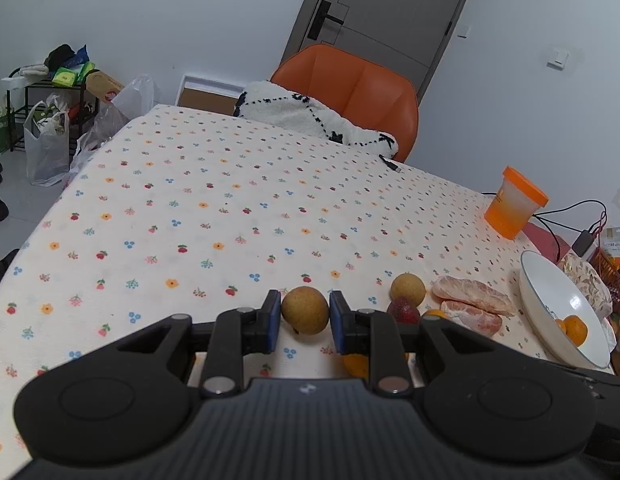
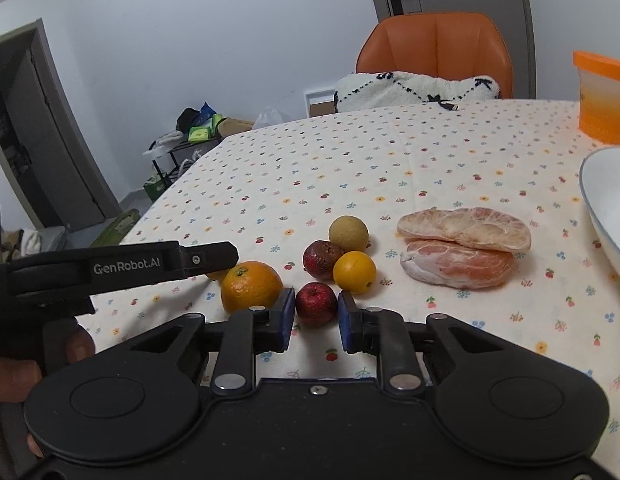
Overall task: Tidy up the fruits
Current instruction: 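Grasp the red plum with the right tool, then carry the red plum with the right tool onto the white plate and release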
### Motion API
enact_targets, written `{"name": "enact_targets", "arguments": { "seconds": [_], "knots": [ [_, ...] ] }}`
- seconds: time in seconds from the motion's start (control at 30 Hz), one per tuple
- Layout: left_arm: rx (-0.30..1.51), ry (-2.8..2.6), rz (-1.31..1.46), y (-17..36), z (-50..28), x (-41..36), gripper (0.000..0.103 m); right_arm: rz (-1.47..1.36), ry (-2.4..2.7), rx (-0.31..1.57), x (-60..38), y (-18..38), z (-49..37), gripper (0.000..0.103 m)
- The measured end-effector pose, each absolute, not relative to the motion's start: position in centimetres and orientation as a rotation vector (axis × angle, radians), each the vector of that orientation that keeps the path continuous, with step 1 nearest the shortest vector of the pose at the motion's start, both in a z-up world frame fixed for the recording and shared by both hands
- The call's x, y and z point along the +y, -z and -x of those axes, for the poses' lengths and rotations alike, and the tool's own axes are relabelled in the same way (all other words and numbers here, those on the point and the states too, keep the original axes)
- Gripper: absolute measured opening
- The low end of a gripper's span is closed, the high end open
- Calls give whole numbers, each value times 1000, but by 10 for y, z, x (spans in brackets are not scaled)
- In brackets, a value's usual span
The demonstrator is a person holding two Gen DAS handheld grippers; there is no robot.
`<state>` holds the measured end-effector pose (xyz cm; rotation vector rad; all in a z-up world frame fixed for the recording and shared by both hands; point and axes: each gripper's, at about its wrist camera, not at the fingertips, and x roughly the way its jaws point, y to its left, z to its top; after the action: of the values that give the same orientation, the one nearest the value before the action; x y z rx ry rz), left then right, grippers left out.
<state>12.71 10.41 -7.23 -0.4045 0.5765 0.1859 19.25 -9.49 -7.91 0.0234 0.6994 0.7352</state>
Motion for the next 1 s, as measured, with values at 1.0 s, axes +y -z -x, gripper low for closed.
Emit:
{"name": "enact_targets", "arguments": {
  "seconds": [1.0],
  "knots": [
    [508, -233, 282, 18, -101, 53, 24, -187, -688, 580, -180, 52, -177, 21]
  ]
}}
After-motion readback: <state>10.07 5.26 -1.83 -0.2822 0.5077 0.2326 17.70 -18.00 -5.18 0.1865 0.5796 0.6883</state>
